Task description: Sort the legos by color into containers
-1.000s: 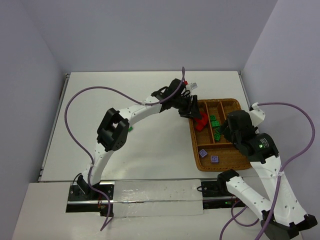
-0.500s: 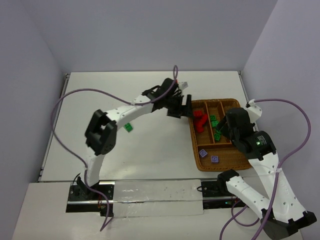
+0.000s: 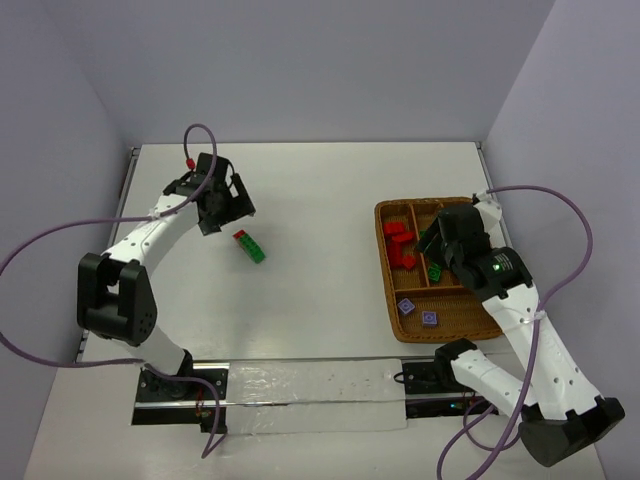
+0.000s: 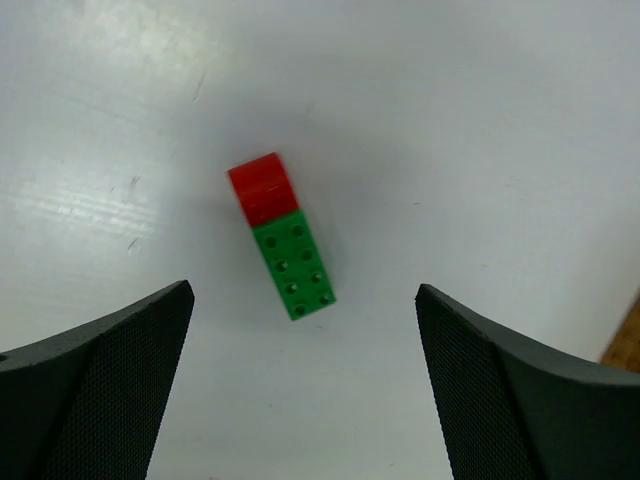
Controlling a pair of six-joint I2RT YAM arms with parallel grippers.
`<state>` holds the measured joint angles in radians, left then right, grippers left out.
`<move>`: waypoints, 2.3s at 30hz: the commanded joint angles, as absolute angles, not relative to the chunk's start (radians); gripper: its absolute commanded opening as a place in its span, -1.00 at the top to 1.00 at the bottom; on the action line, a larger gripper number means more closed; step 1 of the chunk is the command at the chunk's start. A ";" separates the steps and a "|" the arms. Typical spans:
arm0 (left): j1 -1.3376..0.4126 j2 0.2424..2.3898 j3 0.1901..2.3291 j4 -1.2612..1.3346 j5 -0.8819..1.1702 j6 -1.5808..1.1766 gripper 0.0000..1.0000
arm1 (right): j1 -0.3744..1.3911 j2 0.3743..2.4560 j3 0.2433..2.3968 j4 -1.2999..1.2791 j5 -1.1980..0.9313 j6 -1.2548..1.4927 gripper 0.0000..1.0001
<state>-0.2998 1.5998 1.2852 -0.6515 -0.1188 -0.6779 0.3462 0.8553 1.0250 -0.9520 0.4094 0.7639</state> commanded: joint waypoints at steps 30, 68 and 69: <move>-0.413 1.826 1.279 -0.639 -0.247 -0.856 0.05 | 0.341 0.878 1.001 -0.867 0.314 0.741 -0.41; -0.411 1.453 1.169 0.273 1.111 -0.876 0.99 | 0.379 1.144 1.063 0.087 -0.713 0.678 -0.45; -0.411 1.453 1.167 0.273 1.111 -0.883 0.99 | 0.379 1.149 1.063 0.093 -0.719 0.680 -0.43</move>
<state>-0.4110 1.4685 1.1522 0.1470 1.0564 -0.8256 0.3664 1.1308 1.0283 -0.0656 -0.6299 0.6471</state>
